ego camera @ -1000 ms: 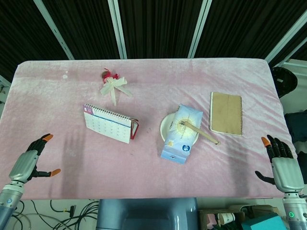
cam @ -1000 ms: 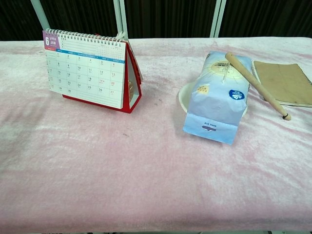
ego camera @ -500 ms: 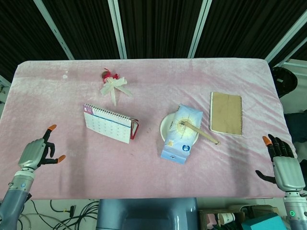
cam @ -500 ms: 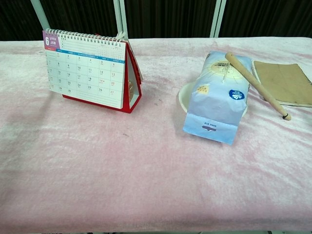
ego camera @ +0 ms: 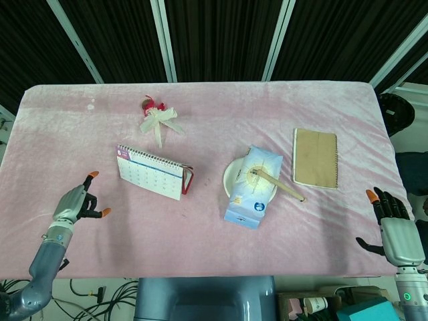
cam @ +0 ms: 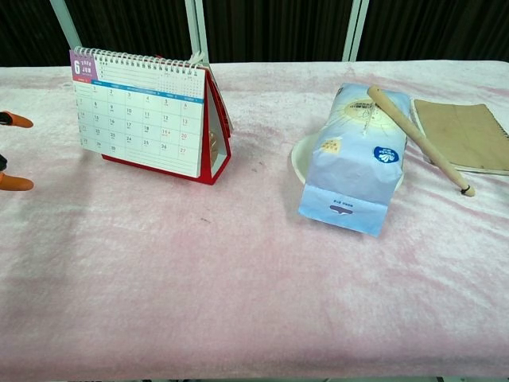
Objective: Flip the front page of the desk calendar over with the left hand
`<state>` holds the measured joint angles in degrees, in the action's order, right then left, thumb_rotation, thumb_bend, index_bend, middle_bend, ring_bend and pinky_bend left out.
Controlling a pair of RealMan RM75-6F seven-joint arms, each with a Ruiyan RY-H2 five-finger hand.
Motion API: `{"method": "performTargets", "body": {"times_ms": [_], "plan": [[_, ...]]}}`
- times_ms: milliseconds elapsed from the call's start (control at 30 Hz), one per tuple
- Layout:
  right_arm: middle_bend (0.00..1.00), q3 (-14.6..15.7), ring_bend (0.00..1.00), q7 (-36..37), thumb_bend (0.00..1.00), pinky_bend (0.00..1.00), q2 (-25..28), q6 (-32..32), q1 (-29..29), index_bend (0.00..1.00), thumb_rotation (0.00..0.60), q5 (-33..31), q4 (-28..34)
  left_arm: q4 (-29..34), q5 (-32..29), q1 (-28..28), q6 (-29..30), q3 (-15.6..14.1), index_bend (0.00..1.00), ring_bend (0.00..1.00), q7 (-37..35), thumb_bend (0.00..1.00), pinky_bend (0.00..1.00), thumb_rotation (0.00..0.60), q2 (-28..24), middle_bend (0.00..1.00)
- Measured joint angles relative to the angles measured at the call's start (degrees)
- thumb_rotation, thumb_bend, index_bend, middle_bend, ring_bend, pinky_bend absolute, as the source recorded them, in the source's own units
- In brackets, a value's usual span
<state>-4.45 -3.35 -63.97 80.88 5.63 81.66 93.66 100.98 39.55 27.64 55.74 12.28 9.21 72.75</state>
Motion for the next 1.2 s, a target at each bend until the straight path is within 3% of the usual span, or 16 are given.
{"method": "performTargets", "body": {"times_ms": [200, 1200], "plan": [[0.0, 0.0, 0.0, -0.1, 0.07, 0.07, 0.0, -0.2, 0.0, 0.0, 0.6, -0.2, 0.2, -1.5, -3.5, 2.4, -1.8, 0.2, 0.0, 0.89, 1.3, 0.22, 0.9, 0.6, 1.7, 0.85], [0.0, 0.0, 0.0, 0.5, 0.07, 0.07, 0.3, -0.7, 0.2, 0.0, 0.6, -0.6, 0.3, -2.1, -5.3, 5.5, -0.9, -1.1, 0.0, 0.89, 2.6, 0.22, 0.9, 0.6, 6.6, 0.84]]}}
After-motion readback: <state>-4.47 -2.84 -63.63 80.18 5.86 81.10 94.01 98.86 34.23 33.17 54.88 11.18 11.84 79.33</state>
